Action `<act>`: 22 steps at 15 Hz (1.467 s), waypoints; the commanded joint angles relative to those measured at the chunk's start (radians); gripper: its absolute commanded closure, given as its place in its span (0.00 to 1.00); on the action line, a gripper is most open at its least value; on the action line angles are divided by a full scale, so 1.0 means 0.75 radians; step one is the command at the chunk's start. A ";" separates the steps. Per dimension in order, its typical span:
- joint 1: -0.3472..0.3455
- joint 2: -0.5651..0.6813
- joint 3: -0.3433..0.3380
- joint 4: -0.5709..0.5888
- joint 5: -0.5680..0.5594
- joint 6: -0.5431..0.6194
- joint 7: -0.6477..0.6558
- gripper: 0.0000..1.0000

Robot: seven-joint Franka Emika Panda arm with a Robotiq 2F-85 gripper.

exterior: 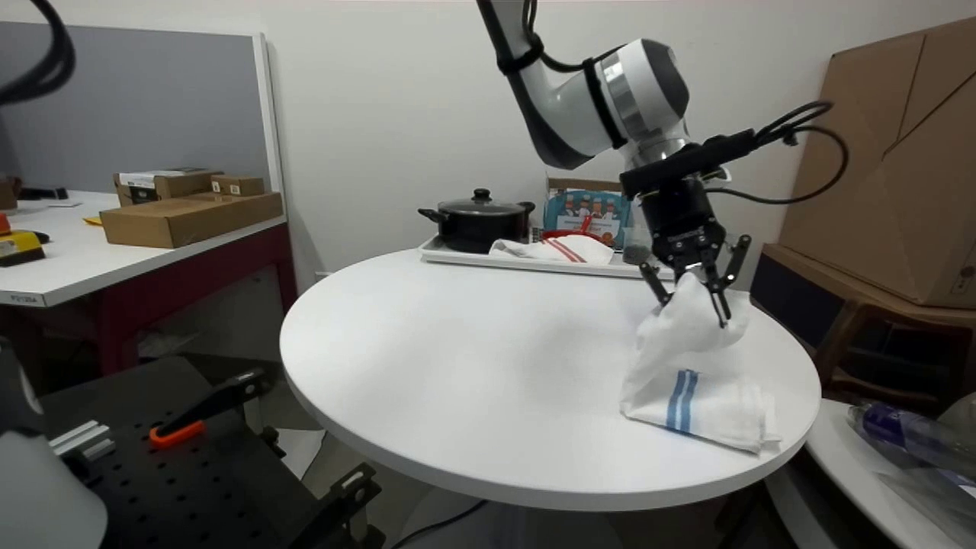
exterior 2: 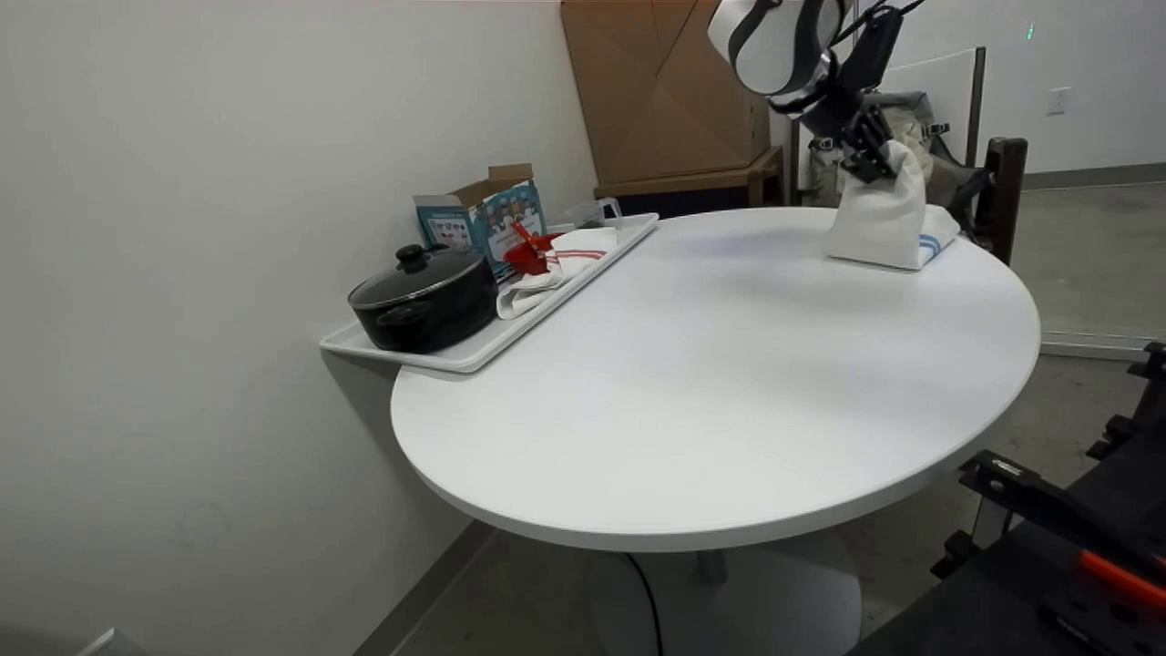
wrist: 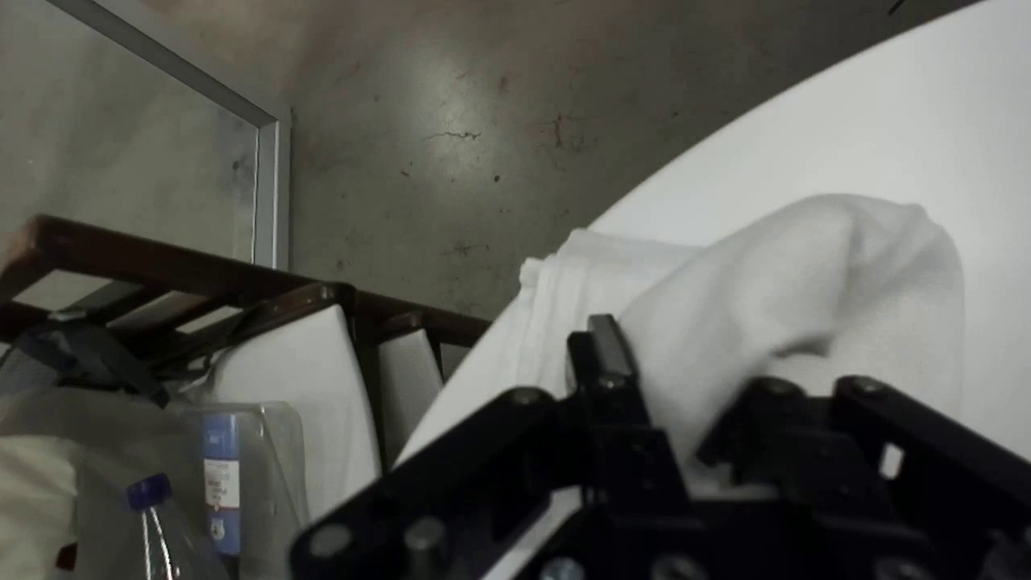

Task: Fold the towel two times over from right to left then left to right, fold the towel in half from top to bottom

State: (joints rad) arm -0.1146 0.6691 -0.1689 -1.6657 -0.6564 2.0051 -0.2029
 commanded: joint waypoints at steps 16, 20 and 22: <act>-0.237 -0.063 -0.042 0.244 0.298 -0.181 -0.074 0.00; -0.172 -0.272 -0.026 0.057 0.439 -0.253 0.168 0.00; -0.118 -0.405 -0.018 -0.102 0.462 -0.233 0.295 0.00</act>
State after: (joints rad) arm -0.2520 0.5285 -0.1887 -1.5498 -0.3484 1.8242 -0.1038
